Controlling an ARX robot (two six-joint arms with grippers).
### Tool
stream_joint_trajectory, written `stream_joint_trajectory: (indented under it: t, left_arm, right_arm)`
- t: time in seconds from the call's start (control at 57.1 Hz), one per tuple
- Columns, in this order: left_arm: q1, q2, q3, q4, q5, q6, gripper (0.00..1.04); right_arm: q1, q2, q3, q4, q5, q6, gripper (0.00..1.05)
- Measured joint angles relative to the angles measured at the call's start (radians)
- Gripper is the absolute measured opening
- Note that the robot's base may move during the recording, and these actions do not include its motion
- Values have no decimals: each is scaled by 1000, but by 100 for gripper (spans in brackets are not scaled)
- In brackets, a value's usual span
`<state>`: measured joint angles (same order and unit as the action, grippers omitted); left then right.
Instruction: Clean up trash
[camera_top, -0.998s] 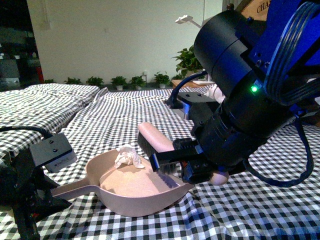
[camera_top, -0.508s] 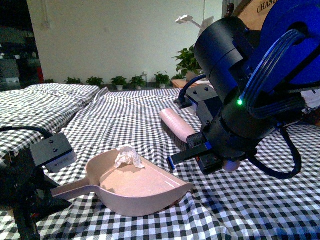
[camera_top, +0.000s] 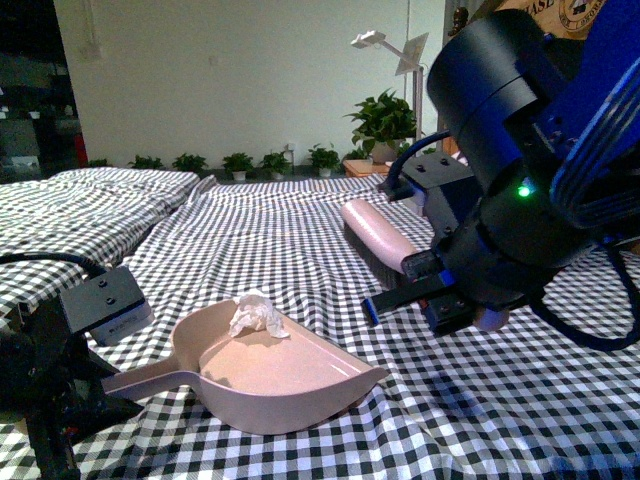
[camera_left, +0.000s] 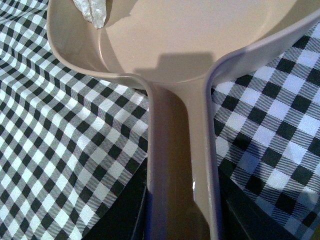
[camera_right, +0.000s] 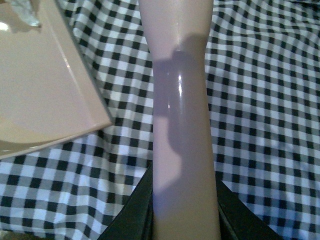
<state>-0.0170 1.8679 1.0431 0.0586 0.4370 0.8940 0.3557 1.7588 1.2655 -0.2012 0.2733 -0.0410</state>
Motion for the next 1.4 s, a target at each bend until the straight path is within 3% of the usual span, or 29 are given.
stream_joint_trajectory:
  t: [0.105,0.158,0.298,0.403,0.508,0.648,0.911,1.173,1.401]
  left_arm:
    - [0,0,-2,12,-11,-8,28]
    - [-2,0,-29,110,-47,-33,28]
    - [11,19,-34,360,-207,-185,28]
    - [62,31,24,442,-380,-291,28]
    - [104,13,51,474,-472,-373,28]
    - [142,-102,46,470,-564,-456,28]
    - [125,-383,-48,436,-606,-510,28]
    - [28,-642,-139,333,-661,-570,28]
    - [-74,-860,-284,274,-781,-609,28]
  right_arm:
    - [-21,-14,-2,-3,-2,1,20]
    - [-24,-19,-2,-3,-5,1,20]
    - [-26,-30,-2,-9,-31,4,20]
    - [-42,-59,-1,-19,-48,11,20]
    - [-71,-104,-1,-26,-62,22,20]
    - [-127,-208,-1,-27,-69,24,20]
    - [-209,-415,-53,-18,-72,9,20]
    - [-309,-618,-137,-30,-110,5,20]
    - [-390,-807,-232,-35,-182,28,20]
